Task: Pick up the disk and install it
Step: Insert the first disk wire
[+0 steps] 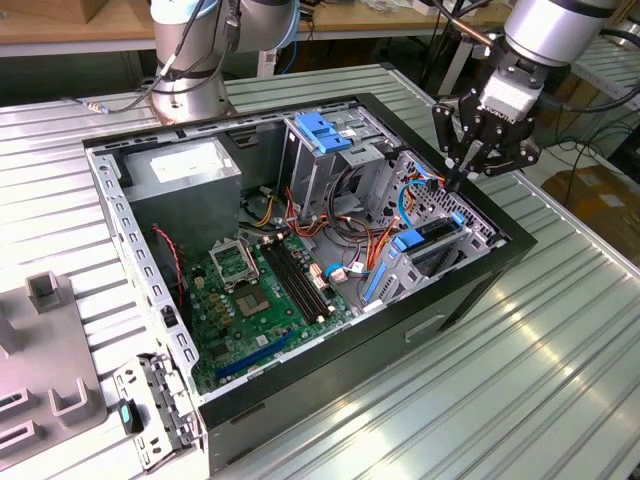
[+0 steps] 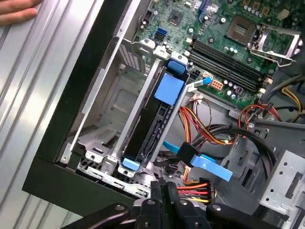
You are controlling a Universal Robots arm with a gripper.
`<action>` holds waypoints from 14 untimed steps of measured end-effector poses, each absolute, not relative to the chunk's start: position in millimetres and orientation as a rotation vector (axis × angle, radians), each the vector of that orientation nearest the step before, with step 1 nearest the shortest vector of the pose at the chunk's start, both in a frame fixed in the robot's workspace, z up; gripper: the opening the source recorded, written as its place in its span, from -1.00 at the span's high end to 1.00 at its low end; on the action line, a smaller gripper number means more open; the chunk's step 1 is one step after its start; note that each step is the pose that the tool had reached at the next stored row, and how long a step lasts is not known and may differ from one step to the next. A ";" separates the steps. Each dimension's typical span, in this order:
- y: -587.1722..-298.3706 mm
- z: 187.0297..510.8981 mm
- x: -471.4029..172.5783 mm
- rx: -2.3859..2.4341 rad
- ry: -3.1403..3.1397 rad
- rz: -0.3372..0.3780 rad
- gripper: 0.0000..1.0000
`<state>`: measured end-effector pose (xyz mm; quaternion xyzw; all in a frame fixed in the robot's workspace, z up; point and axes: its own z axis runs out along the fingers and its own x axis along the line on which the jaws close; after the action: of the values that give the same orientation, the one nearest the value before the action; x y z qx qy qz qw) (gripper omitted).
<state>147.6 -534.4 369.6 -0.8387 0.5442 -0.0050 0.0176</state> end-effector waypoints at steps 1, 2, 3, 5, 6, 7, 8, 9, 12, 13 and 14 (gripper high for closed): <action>-534.4 369.5 147.6 -2.592 1.713 -0.016 0.67; -534.4 369.2 147.6 -2.575 1.738 -0.016 0.67; -534.4 368.9 147.6 -2.556 1.766 -0.017 0.67; -534.4 368.1 147.6 -2.520 1.817 -0.018 0.67; -534.4 367.7 147.6 -2.506 1.837 -0.019 0.67; -534.7 366.8 147.5 -2.496 1.851 -0.019 0.67; -535.9 366.4 144.2 -2.496 1.852 -0.020 0.67; -535.9 366.2 144.0 -2.491 1.859 -0.020 0.67; -535.9 365.3 144.0 -2.446 1.918 -0.021 0.67; -536.0 364.8 143.9 -2.428 1.941 -0.022 0.67; -536.1 364.3 143.9 -2.420 1.951 -0.022 0.67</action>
<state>143.9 -536.1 364.3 -0.7784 0.6275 -0.0071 0.0165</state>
